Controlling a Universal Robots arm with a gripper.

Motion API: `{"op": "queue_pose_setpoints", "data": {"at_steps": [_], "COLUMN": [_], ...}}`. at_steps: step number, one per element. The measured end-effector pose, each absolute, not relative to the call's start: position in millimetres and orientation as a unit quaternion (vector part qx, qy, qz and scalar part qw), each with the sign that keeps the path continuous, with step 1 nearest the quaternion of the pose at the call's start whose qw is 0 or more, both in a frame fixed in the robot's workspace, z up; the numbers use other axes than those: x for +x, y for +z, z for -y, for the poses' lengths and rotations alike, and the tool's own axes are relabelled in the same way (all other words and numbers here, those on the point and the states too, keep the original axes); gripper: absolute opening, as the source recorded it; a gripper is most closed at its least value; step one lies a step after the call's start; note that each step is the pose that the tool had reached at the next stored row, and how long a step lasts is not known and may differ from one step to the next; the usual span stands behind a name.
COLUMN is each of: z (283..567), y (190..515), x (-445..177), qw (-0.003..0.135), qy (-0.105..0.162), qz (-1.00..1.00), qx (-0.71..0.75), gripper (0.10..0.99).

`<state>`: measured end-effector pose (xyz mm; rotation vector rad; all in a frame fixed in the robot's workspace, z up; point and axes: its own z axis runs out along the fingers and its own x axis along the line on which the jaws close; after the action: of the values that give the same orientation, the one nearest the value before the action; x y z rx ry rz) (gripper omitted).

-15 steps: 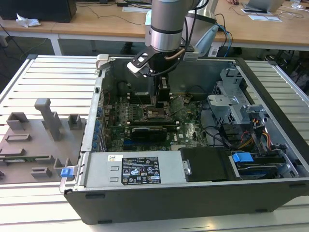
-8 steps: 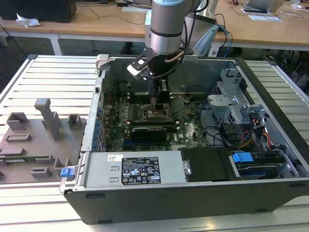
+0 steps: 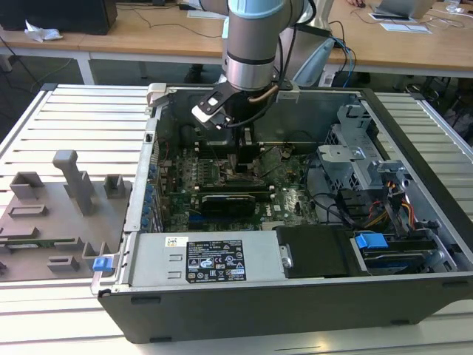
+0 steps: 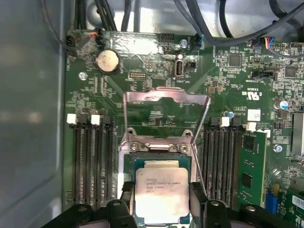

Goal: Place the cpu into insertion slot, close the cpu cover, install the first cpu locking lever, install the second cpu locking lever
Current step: 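Place the cpu into insertion slot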

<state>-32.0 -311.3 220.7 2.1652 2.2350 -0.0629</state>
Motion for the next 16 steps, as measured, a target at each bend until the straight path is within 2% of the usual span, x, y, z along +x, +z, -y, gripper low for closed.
{"op": "queue_pose_setpoints", "data": {"at_steps": [16], "z": [308], "y": [205], "x": [-35], "qw": [0.014], "qy": [-0.019], "qz": [-0.715], "qx": [0.699], "gripper": [0.545]}}
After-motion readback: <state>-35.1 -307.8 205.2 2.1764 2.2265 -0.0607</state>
